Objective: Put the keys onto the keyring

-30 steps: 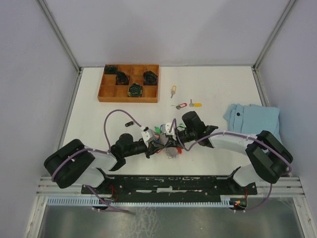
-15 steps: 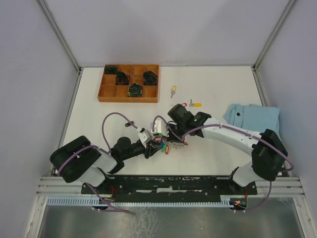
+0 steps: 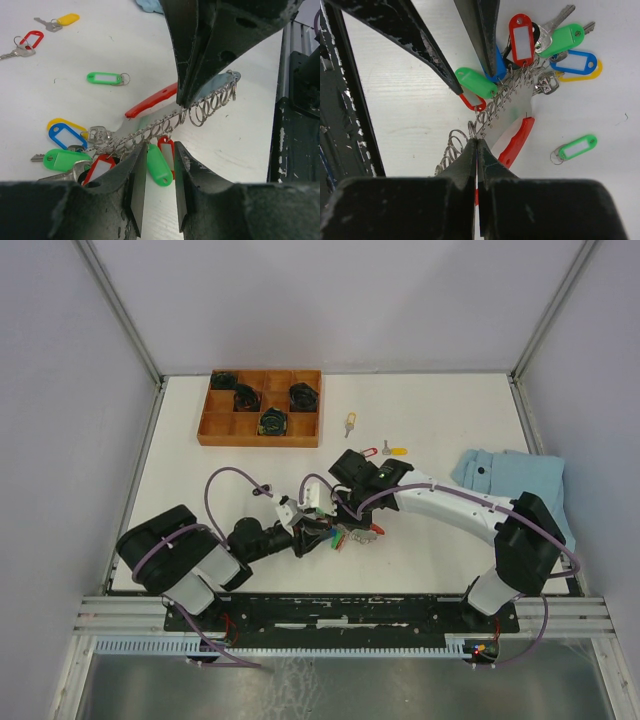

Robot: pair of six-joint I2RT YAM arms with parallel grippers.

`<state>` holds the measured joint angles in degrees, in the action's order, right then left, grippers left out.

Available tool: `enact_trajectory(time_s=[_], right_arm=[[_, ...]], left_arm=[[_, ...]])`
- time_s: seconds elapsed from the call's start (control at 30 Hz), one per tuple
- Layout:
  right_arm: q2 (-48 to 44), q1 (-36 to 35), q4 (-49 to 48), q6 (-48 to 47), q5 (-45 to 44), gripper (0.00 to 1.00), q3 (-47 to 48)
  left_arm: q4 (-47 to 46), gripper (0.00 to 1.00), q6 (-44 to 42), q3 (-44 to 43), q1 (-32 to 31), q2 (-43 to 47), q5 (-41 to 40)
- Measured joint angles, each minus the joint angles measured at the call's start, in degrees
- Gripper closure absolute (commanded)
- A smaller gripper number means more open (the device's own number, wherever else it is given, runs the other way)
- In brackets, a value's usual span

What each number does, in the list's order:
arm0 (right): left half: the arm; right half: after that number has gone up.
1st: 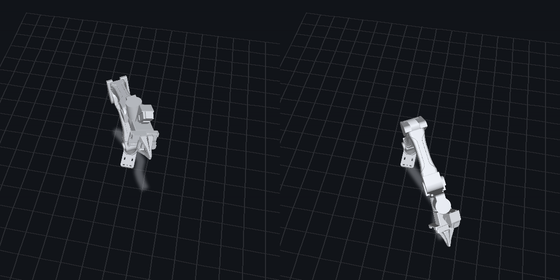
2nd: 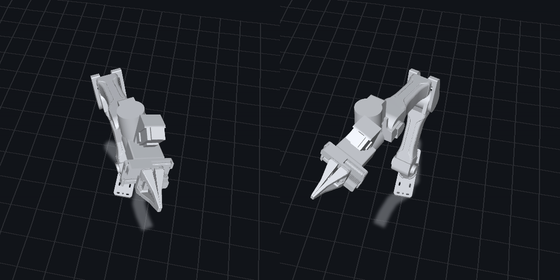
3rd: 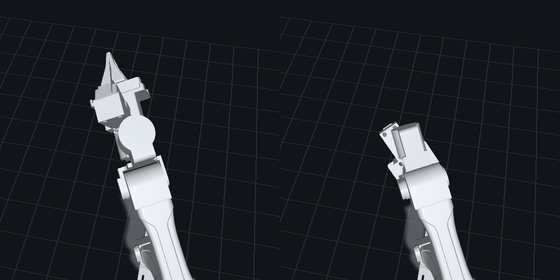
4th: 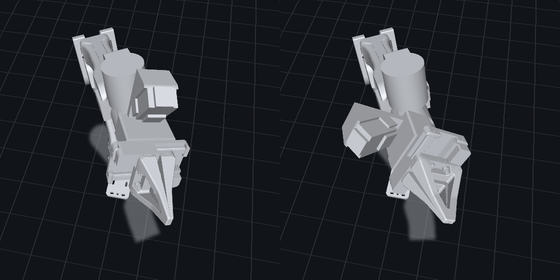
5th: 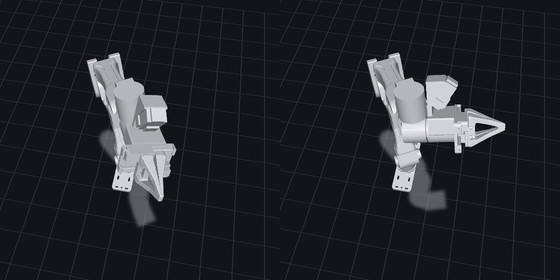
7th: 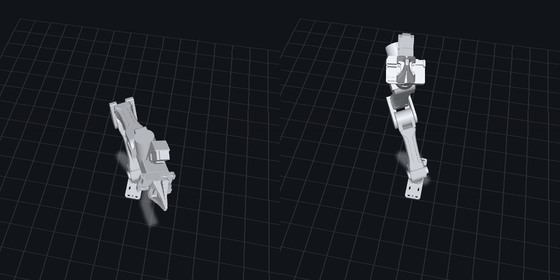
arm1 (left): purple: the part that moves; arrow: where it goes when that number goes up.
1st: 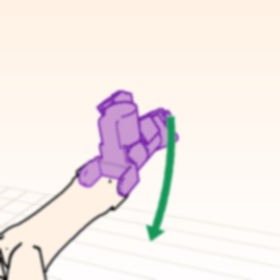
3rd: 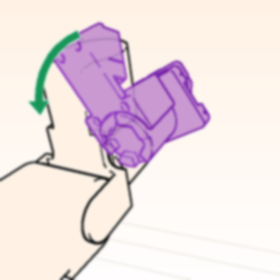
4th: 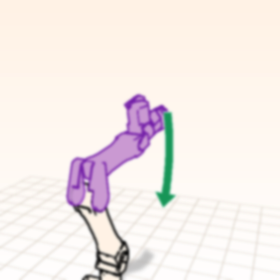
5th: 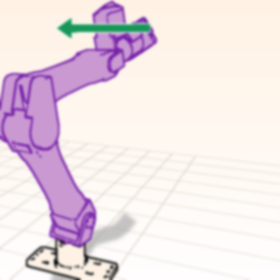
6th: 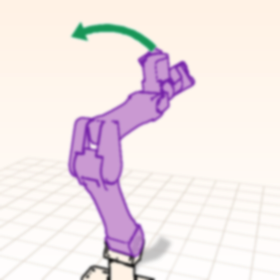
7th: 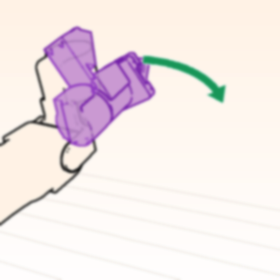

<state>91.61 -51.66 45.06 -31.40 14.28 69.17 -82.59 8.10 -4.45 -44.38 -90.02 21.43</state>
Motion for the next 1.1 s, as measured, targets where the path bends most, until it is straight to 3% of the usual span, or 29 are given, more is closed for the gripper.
enact_trajectory(time_s=[0.73, 1.1], right_arm=[[-2.1, 2.7, -5.1, 4.2, 6.4, 0.99, -2.3], [-4.1, 3.4, -8.2, 4.3, 9.4, 0.99, -4.5]], left_arm=[[-3.7, 0.66, 1.5, -2.3, 0.2, -2.1, 5.7], [-2.7, 0.73, 1.0, -2.6, 0.2, -1.3, 6.2]])
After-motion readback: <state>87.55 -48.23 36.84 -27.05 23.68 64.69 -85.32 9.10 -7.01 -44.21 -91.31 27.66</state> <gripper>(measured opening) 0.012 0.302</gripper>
